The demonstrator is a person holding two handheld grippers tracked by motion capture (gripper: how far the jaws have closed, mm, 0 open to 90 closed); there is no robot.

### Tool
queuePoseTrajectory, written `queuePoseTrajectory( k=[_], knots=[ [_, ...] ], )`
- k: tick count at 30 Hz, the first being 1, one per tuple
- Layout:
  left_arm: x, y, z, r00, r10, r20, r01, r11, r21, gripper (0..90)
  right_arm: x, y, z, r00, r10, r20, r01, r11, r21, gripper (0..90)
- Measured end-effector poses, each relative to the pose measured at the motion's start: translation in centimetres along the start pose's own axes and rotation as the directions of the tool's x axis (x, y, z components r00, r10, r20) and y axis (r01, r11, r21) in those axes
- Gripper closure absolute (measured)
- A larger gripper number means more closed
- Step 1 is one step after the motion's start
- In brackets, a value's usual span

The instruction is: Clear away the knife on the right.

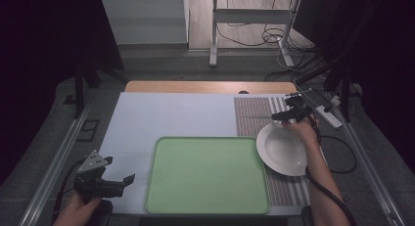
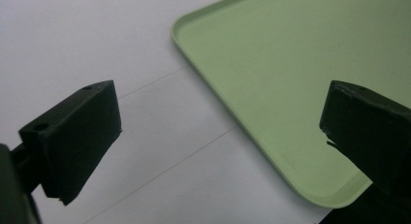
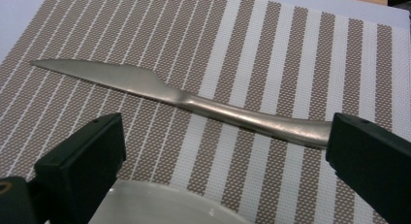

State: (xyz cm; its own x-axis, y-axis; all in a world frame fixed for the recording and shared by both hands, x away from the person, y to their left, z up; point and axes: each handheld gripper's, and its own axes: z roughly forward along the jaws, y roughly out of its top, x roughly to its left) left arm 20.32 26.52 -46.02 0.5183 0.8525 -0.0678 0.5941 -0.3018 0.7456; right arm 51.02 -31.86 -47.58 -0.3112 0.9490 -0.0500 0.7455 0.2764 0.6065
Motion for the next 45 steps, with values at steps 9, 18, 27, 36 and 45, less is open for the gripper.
queuePoseTrajectory(
  k=[9, 18, 27, 36, 45],
  knots=[
    [-0.1, 0.0, 0.0, 1.0, 0.004, -0.002, -0.004, 1.0, 0.002, 1.4, -1.6, 0.9, 0.4, 1.0, 0.007, 0.004, -0.007, 1.0, -0.007, 49.0],
    [-0.1, 0.0, 0.1, 1.0, 0.007, -0.003, -0.007, 1.0, 0.003, 1.4, -2.7, 1.4, 1.8, 0.9984, 0.003, -0.056, -0.002, 1.0, 0.03, 90.0],
    [-0.1, 0.0, 0.1, 1.0, 0.009, -0.003, -0.009, 1.0, 0.004, 1.4, -3.3, 0.8, 3.8, 0.9992, 0.007, 0.04, -0.008, 0.999, 0.034, 87.3],
    [-0.1, 0.0, 0.0, 0.9999, 0.011, -0.002, -0.011, 0.9999, 0.001, 1.4, -3.7, 0.1, 2.7, 0.9998, -0.01, 0.019, 0.008, 0.989, 0.145, 90.0],
    [-0.2, 0.0, 0.1, 0.9999, 0.016, -0.005, -0.016, 0.9999, 0.005, 1.4, -3.8, -1.0, 1.3, 0.9968, -0.042, -0.069, 0.057, 0.97, 0.237, 90.0]
  ],
)
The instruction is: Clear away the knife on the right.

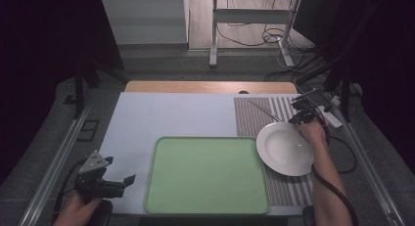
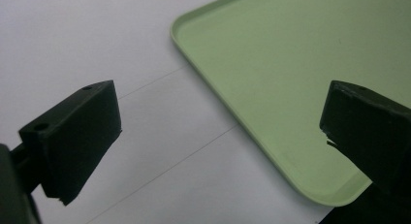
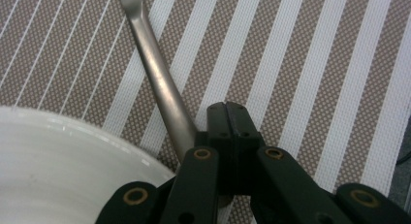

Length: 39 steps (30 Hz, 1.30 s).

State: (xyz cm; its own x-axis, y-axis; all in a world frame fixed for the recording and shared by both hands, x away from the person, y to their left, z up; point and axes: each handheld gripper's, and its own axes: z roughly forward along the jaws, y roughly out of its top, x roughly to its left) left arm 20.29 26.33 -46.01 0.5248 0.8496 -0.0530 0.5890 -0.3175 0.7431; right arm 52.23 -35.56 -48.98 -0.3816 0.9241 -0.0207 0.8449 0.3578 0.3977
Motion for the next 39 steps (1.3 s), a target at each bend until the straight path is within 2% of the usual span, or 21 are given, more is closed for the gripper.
queuePoseTrajectory(
  k=[1, 2, 4, 5, 6, 8, 9, 10, 11, 13, 17, 23, 27, 31, 33, 34, 35, 36, 37, 38, 39],
  knots=[
    [0.0, 0.0, 0.0, 1.0, -0.001, 0.0, 0.001, 1.0, -0.001, 1.4, -0.1, 0.1, -0.1, 0.9999, 0.014, -0.002, -0.014, 1.0, 0.012, 89.8],
    [0.0, 0.0, 0.0, 1.0, -0.001, 0.0, 0.001, 1.0, -0.001, 1.4, -0.2, 0.2, -0.1, 0.9996, 0.023, 0.014, -0.024, 1.0, 0.013, 83.8],
    [0.0, 0.0, 0.0, 1.0, -0.003, 0.001, 0.003, 1.0, -0.002, 1.4, -0.3, 0.3, -0.2, 0.999, 0.034, 0.029, -0.034, 0.999, -0.005, 80.6],
    [0.1, 0.0, 0.0, 1.0, -0.007, 0.003, 0.007, 1.0, -0.005, 1.4, -0.5, 0.5, -0.7, 0.9976, 0.069, 0.008, -0.068, 0.996, -0.051, 73.4],
    [0.1, 0.0, 0.0, 1.0, -0.009, 0.004, 0.009, 1.0, -0.004, 1.4, -0.5, 0.5, -0.7, 0.9976, 0.069, 0.008, -0.068, 0.996, -0.051, 73.4],
    [0.1, 0.0, 0.0, 0.9999, -0.009, 0.004, 0.009, 1.0, -0.003, 1.4, -0.7, 0.8, -1.0, 0.9941, 0.109, -0.008, -0.109, 0.99, -0.09, 60.4],
    [0.1, 0.0, 0.0, 1.0, -0.007, 0.003, 0.007, 1.0, -0.003, 1.3, -0.8, 1.0, -1.3, 0.9914, 0.128, -0.027, -0.131, 0.985, -0.109, 47.5],
    [0.1, 0.0, 0.0, 1.0, -0.007, 0.003, 0.007, 1.0, -0.003, 1.4, -0.8, 1.0, -1.3, 0.9914, 0.128, -0.027, -0.131, 0.985, -0.109, 47.5],
    [0.1, 0.0, 0.0, 1.0, -0.006, 0.003, 0.006, 1.0, -0.003, 1.4, -0.6, 1.3, -1.4, 0.9913, 0.127, -0.033, -0.131, 0.983, -0.132, 34.9],
    [0.1, 0.0, 0.0, 1.0, -0.006, 0.002, 0.006, 1.0, -0.003, 1.4, -0.5, 1.5, -1.4, 0.9919, 0.124, -0.029, -0.127, 0.982, -0.138, 29.8],
    [0.1, 0.0, 0.0, 1.0, -0.008, 0.002, 0.008, 1.0, -0.002, 1.3, 0.7, 2.3, -1.0, 0.9947, 0.099, -0.027, -0.102, 0.986, -0.135, 0.0],
    [0.2, 0.0, 0.0, 0.9999, -0.013, 0.003, 0.013, 0.9999, -0.002, 1.2, 1.9, 3.0, 0.1, 0.9982, 0.05, -0.033, -0.053, 0.993, -0.102, 0.0],
    [0.2, 0.0, 0.0, 0.9999, -0.014, 0.003, 0.014, 0.9999, -0.003, 1.2, 2.4, 3.0, 1.4, 0.9997, 0.01, 0.021, -0.009, 0.999, -0.046, 0.9],
    [0.1, 0.0, 0.0, 1.0, -0.01, 0.0, 0.01, 1.0, -0.002, 1.2, 2.5, 2.8, 2.2, 0.997, -0.02, 0.074, 0.021, 1.0, -0.009, 14.7],
    [0.1, 0.0, 0.0, 1.0, -0.009, -0.001, 0.009, 1.0, -0.002, 1.2, 2.1, 2.7, 2.0, 0.9997, -0.01, 0.023, 0.011, 1.0, -0.028, 33.5],
    [0.1, 0.0, 0.0, 1.0, -0.009, -0.002, 0.009, 1.0, -0.001, 1.2, 2.1, 2.7, 2.0, 0.9997, -0.01, 0.023, 0.011, 1.0, -0.028, 33.5],
    [0.1, 0.0, 0.0, 1.0, -0.009, -0.002, 0.009, 1.0, -0.001, 1.2, 2.0, 2.7, 1.8, 0.9996, -0.024, 0.013, 0.024, 0.999, -0.033, 45.3],
    [0.1, 0.0, 0.0, 1.0, -0.009, -0.002, 0.009, 1.0, -0.001, 1.2, 2.0, 2.7, 1.8, 0.9996, -0.024, 0.013, 0.024, 0.999, -0.033, 45.3],
    [0.1, 0.0, 0.0, 1.0, -0.009, -0.003, 0.009, 1.0, 0.0, 1.2, 2.1, 2.7, 1.6, 0.9978, -0.066, -0.009, 0.065, 0.997, -0.034, 61.9],
    [0.1, 0.0, 0.0, 1.0, -0.009, -0.003, 0.009, 1.0, -0.001, 1.2, 2.1, 2.7, 1.6, 0.9978, -0.066, -0.009, 0.065, 0.997, -0.034, 61.9],
    [0.1, 0.0, 0.0, 1.0, -0.009, -0.003, 0.009, 1.0, 0.0, 1.2, 2.2, 2.7, 1.5, 0.9968, -0.078, -0.018, 0.077, 0.996, -0.036, 68.3]
  ],
)
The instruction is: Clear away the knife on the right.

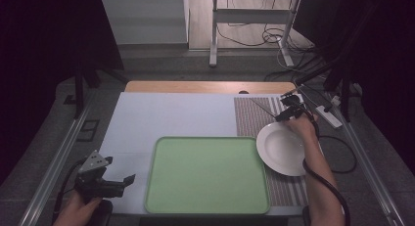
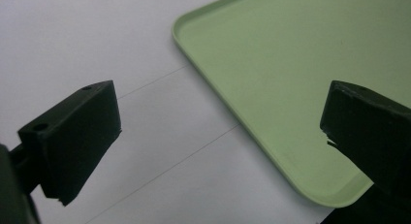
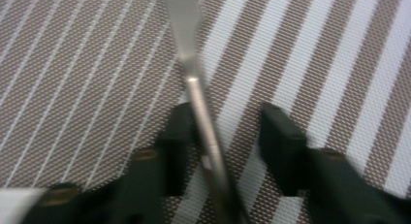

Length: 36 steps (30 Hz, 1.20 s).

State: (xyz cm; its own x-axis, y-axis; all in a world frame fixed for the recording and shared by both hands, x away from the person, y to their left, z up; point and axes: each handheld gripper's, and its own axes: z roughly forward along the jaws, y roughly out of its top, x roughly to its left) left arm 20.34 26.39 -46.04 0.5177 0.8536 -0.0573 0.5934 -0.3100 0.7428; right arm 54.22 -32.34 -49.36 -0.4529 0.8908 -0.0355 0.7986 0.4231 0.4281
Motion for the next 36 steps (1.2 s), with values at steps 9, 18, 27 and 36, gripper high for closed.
queuePoseTrajectory(
  k=[9, 18, 27, 36],
  knots=[
    [0.1, 0.0, 0.0, 1.0, -0.005, 0.002, 0.005, 1.0, -0.003, 1.2, -0.1, 0.0, -0.3, 0.9977, -0.066, -0.012, 0.067, 0.998, 0.024, 80.3],
    [0.1, 0.0, 0.0, 1.0, -0.007, 0.004, 0.007, 1.0, -0.002, 1.2, -1.8, -0.6, -1.6, 0.9971, -0.076, -0.004, 0.076, 0.997, -0.009, 80.5],
    [0.1, 0.0, 0.0, 1.0, -0.009, 0.003, 0.009, 1.0, -0.003, 1.2, -3.5, -1.5, -2.8, 0.9986, -0.052, 0.01, 0.053, 0.998, -0.036, 80.5],
    [0.1, 0.0, 0.0, 0.9999, -0.011, 0.002, 0.011, 0.9999, -0.003, 1.2, -4.2, -2.2, -4.5, 0.996, 0.007, -0.089, -0.018, 0.993, -0.117, 80.5]
  ],
)
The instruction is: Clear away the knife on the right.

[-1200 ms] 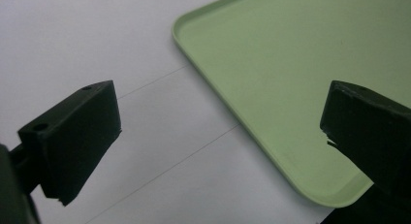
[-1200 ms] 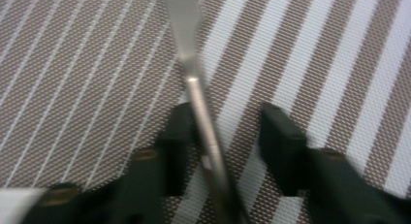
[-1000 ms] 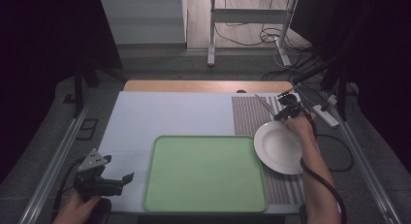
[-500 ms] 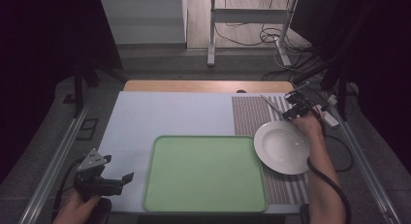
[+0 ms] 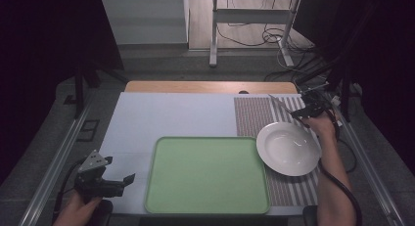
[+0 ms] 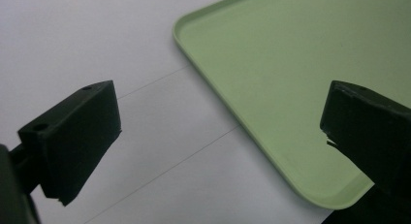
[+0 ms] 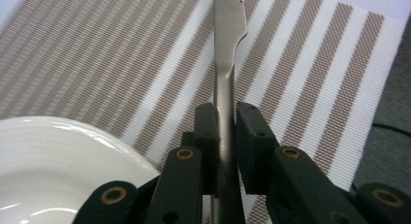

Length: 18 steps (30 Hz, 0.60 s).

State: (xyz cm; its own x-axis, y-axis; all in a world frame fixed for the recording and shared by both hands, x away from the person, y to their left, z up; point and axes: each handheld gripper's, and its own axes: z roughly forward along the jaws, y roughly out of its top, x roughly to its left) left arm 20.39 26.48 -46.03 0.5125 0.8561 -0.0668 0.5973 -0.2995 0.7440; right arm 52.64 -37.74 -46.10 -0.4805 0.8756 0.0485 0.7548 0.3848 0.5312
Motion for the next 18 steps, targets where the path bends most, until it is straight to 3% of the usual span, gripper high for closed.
queuePoseTrajectory(
  k=[11, 17, 18],
  knots=[
    [-0.1, 0.0, 0.0, 1.0, 0.005, -0.004, -0.005, 1.0, 0.001, 1.2, 3.0, 0.0, -1.6, 0.9972, -0.02, -0.073, 0.017, 0.999, -0.046, 80.4],
    [0.0, 0.0, 0.0, 1.0, 0.002, -0.003, -0.002, 1.0, 0.001, 1.1, 5.2, -0.4, -2.2, 0.9942, -0.047, -0.097, 0.043, 0.998, -0.045, 80.4],
    [-0.1, 0.0, 0.0, 1.0, 0.003, -0.003, -0.003, 1.0, -0.001, 1.1, 6.1, -0.5, -2.3, 0.9931, -0.065, -0.098, 0.06, 0.997, -0.047, 80.5]
  ],
)
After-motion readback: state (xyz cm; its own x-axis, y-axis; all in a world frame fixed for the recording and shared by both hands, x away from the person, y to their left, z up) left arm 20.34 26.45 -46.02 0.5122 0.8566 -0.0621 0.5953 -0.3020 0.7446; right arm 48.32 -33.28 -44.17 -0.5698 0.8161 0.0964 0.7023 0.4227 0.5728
